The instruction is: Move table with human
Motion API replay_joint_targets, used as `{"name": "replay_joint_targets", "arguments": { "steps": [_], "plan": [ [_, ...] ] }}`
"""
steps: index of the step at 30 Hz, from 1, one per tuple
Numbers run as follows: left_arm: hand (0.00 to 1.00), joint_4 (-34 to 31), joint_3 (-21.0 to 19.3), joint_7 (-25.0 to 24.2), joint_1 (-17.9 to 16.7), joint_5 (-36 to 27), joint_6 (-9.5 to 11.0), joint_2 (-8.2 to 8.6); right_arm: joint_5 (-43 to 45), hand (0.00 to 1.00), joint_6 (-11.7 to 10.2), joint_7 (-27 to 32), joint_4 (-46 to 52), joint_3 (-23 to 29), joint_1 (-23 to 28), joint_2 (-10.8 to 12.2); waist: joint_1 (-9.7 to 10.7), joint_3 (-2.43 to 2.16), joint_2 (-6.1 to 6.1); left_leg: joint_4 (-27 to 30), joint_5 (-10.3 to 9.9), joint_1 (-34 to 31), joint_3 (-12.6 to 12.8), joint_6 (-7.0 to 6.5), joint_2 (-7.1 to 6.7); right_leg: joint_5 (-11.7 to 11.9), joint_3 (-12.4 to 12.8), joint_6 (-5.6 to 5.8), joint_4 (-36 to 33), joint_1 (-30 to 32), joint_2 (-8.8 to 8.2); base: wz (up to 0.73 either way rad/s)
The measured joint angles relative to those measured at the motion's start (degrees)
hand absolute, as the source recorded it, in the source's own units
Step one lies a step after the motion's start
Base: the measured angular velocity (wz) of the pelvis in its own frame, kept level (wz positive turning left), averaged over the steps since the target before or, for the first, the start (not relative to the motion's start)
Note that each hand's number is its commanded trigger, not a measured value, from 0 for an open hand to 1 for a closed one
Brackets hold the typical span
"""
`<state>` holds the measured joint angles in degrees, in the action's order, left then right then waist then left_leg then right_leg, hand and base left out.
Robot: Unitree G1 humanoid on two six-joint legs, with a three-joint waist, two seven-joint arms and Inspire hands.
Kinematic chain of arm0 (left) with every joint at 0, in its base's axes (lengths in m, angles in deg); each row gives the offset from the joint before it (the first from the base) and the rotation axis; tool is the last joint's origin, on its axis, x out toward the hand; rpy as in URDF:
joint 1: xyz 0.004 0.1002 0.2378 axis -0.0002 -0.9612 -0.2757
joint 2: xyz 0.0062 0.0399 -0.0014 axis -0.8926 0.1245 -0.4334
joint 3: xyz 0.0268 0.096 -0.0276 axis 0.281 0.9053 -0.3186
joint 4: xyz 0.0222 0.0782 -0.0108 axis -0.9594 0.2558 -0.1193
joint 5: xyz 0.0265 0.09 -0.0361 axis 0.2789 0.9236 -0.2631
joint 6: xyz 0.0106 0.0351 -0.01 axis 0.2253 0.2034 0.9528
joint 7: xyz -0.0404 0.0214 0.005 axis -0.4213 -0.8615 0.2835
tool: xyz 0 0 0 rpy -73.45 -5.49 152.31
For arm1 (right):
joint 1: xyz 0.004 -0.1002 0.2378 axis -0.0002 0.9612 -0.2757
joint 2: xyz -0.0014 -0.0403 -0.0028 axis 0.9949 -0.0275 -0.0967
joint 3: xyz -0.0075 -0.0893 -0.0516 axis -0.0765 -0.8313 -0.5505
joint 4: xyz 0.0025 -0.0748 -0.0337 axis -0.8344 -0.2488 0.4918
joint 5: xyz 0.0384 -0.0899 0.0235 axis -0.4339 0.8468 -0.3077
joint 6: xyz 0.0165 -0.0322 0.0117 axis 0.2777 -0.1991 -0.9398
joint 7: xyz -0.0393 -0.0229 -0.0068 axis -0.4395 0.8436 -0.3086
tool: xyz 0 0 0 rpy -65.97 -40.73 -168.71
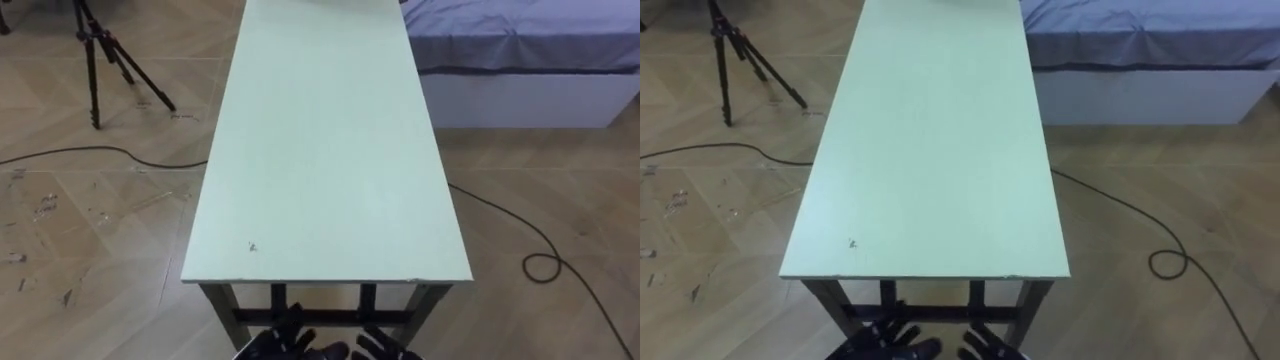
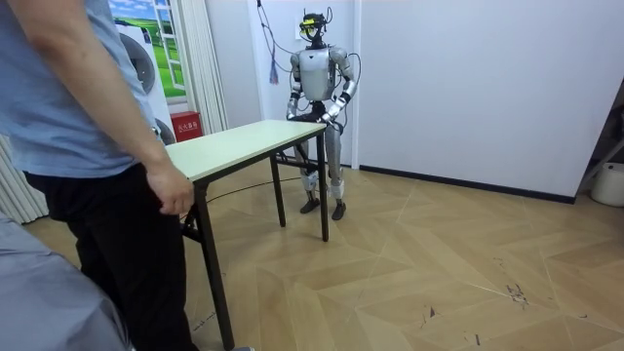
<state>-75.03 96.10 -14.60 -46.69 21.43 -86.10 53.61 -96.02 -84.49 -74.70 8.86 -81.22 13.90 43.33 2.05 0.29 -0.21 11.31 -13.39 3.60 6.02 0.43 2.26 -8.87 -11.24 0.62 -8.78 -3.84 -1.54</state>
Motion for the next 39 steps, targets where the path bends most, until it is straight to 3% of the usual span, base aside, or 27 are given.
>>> {"name": "replay_joint_targets", "arguments": {
  "steps": [3,9,16,19,24,30,34,37,39],
  "plan": [
    [0.00,-3.44,0.75,-1.27,0.04,-1.60,-1.15,-1.53,-1.46,0.00,0.01,-0.68,1.65,-0.54,-0.75,-1.25,0.31,-0.04,0.05,0.07,0.02,0.05,-0.01,-0.02,0.00,0.00,0.08,0.00,-0.03,-0.03,0.00,0.00],
    [0.00,-5.10,0.67,-1.82,2.11,-6.79,-2.27,-1.57,-2.11,0.00,0.53,-0.60,2.40,-0.72,-2.27,-0.97,0.71,0.00,-0.01,0.03,0.03,0.54,-0.02,-0.01,0.02,0.00,0.18,0.00,-0.08,-0.14,0.01,-0.01],
    [0.00,-5.43,0.71,-1.30,2.75,-8.81,-2.45,-2.15,-4.11,0.00,0.71,1.22,5.56,-1.90,-3.35,-1.51,0.61,0.44,-0.04,0.00,0.03,0.62,0.04,-0.02,0.03,0.01,0.22,-0.02,-0.31,-0.05,0.02,-0.01],
    [0.00,-6.11,0.73,0.05,2.88,-8.85,-2.45,-2.14,-4.09,0.00,0.71,2.08,6.52,-2.27,-3.50,-2.21,0.62,0.81,0.62,-0.01,0.03,0.23,-0.20,-0.02,0.05,0.01,0.19,-0.02,-0.86,0.33,0.03,0.00],
    [0.00,-7.34,0.35,2.87,2.90,-11.32,-3.14,-2.46,-5.66,0.00,0.70,4.37,8.52,-2.40,-3.89,-3.04,-0.07,0.78,0.69,-0.20,0.06,0.06,0.04,-0.05,0.09,0.02,0.48,-0.03,-1.04,0.90,0.08,-0.03],
    [0.00,-7.41,-2.54,6.80,2.91,-18.12,-3.43,-2.38,-8.91,0.00,0.84,4.97,10.75,-1.47,-4.00,-3.07,-1.41,0.74,-0.24,0.00,0.12,0.46,0.07,-0.11,0.08,0.03,0.44,-0.05,-1.05,0.71,0.02,-0.01],
    [0.00,-6.83,-6.80,9.99,2.88,-23.86,-3.14,-2.34,-15.70,0.00,2.05,6.41,10.75,-1.49,-3.88,-3.15,-2.77,1.07,0.13,-0.27,0.12,1.77,-0.03,-0.11,0.09,0.05,0.49,-0.08,-0.98,-0.46,0.02,-0.02],
    [0.00,-5.95,-10.85,12.54,3.25,-27.89,-2.20,-1.20,-22.72,0.00,2.45,8.55,10.75,-1.43,-3.97,-3.26,-3.62,1.31,0.38,-0.47,0.18,1.88,-0.19,-0.16,0.06,0.06,0.45,-0.10,-1.02,-0.72,0.01,0.00],
    [0.00,-5.40,-10.80,13.90,4.01,-29.43,-2.03,-0.69,-25.02,0.00,2.48,10.20,10.75,-1.46,-4.18,-3.20,-4.00,1.33,0.52,-0.86,0.20,1.98,-0.30,-0.16,0.04,0.06,0.30,-0.10,-1.05,-1.02,0.02,0.04]
  ]
}}
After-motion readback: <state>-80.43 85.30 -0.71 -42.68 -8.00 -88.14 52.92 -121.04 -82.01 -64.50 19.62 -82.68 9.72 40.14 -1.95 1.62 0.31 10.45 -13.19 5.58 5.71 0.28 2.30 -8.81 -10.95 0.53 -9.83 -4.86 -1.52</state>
